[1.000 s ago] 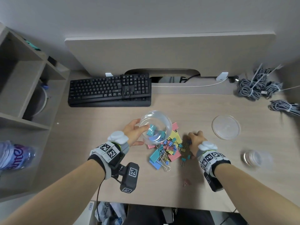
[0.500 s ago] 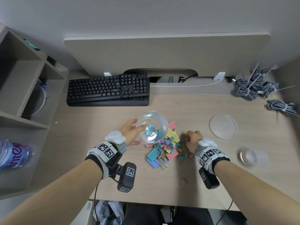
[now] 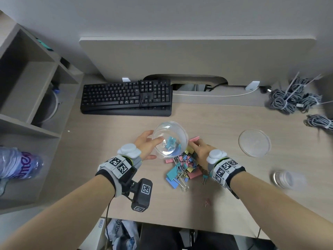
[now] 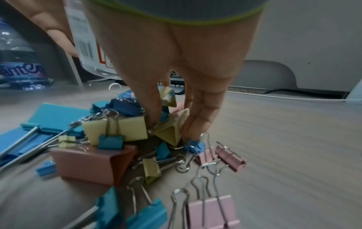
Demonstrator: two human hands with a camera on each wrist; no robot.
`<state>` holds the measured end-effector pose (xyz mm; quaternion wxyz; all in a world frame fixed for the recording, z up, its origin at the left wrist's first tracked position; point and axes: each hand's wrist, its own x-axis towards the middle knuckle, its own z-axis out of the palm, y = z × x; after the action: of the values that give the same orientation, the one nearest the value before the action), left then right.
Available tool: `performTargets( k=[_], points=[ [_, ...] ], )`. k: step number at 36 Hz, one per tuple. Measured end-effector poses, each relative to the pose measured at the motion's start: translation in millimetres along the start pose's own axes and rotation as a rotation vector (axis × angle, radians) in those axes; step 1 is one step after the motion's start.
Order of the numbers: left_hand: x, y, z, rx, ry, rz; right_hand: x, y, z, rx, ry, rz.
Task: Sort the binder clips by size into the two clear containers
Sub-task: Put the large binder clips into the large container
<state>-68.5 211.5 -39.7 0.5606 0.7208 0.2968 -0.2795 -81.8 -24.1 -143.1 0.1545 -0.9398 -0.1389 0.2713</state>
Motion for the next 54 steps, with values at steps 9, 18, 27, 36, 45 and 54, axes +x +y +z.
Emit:
performTargets(
  k=[9,18,27,36,45,54],
  points=[
    [4,-1,-1,0.012,-0.008,0.002,4,1,-3,0.079,0.111,0.213],
    [10,5,1,0.026,-0.015,-0.003,-8,11,-34,0.202,0.209,0.302],
    [21,13,6,0.019,0.005,0.003,-17,16,-66,0.441,0.253,0.352],
    [24,19,1,0.068,0.077,0.016,-23,-8,-115,0.524,0.514,0.206],
    [18,25,10,0.076,0.024,0.088,-3,-58,-102,0.211,0.345,-0.027],
    [18,22,7,0.001,0.066,0.036,4,-43,-100,0.277,0.412,-0.035]
  ],
)
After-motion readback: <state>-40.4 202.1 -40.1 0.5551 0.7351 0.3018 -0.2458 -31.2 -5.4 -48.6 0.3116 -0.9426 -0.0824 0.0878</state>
